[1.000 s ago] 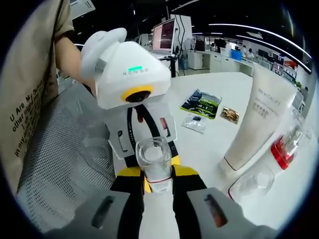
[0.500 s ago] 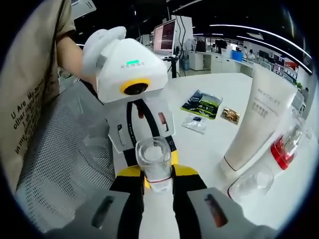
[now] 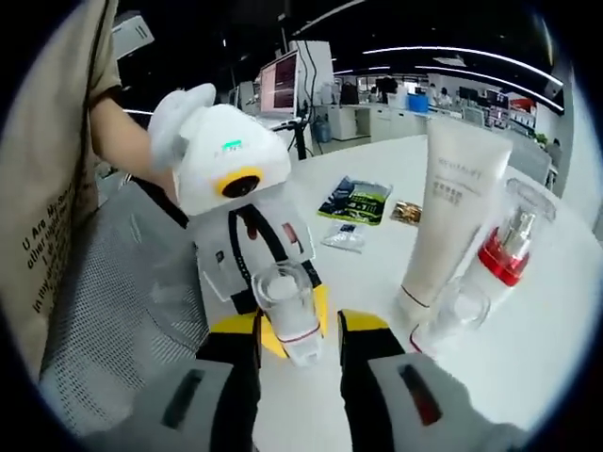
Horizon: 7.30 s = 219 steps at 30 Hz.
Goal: Arrange the skincare products in the storage area until every visible bottle or jar stands upright without overlapping.
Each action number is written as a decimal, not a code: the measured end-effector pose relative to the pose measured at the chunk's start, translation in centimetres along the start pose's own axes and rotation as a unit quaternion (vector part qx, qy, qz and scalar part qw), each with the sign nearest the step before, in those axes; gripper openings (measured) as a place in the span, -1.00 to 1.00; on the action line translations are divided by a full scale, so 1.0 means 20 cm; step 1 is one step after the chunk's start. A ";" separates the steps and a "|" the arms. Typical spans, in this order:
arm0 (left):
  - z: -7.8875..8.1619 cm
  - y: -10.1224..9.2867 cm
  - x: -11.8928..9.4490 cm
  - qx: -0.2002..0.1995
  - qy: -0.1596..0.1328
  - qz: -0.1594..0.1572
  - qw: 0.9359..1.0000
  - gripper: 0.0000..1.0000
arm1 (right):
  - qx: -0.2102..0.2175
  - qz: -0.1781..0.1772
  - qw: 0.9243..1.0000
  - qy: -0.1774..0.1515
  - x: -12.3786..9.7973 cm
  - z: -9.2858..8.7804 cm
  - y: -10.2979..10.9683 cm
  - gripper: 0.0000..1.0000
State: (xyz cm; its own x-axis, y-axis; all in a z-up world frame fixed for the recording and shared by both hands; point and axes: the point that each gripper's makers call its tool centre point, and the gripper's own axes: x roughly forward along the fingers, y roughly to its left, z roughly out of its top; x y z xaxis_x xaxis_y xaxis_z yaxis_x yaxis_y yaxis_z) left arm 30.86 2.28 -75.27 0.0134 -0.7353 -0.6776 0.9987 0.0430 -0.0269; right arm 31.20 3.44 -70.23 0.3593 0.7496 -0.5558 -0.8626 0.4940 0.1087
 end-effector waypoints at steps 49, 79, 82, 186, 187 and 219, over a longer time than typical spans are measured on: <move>0.14 0.30 0.14 -0.023 -0.020 0.023 0.999 -0.66 | 0.128 -0.126 0.983 -0.034 -0.22 -0.19 -0.14 0.78; 0.02 0.22 -0.10 -0.109 -0.022 0.054 0.992 -0.03 | 0.131 -0.146 0.979 -0.048 -0.21 -0.13 -0.11 0.93; 0.02 0.21 -0.15 -0.126 -0.035 0.064 0.989 -0.01 | 0.131 -0.147 0.979 -0.051 -0.21 -0.11 -0.10 0.95; -0.45 0.47 -0.77 -0.511 -0.088 0.329 0.789 0.94 | 0.104 -0.164 0.980 -0.040 -0.24 -0.05 0.09 0.99; -0.45 0.50 -0.75 -0.519 -0.089 0.331 0.783 0.94 | 0.105 -0.164 0.980 -0.039 -0.24 -0.05 0.09 0.99; -0.63 1.05 -0.60 -0.560 0.037 0.473 0.679 0.94 | 0.157 -0.190 0.969 -0.032 -0.27 -0.12 0.02 0.95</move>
State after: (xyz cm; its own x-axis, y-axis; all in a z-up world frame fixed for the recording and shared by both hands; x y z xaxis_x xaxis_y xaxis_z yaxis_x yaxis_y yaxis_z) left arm 51.03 20.60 -76.96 0.5797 0.0148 -0.8147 -0.1197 0.9905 -0.0672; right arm 28.20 -1.41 -69.14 0.6602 0.5078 -0.5535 -0.5166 0.8419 0.1561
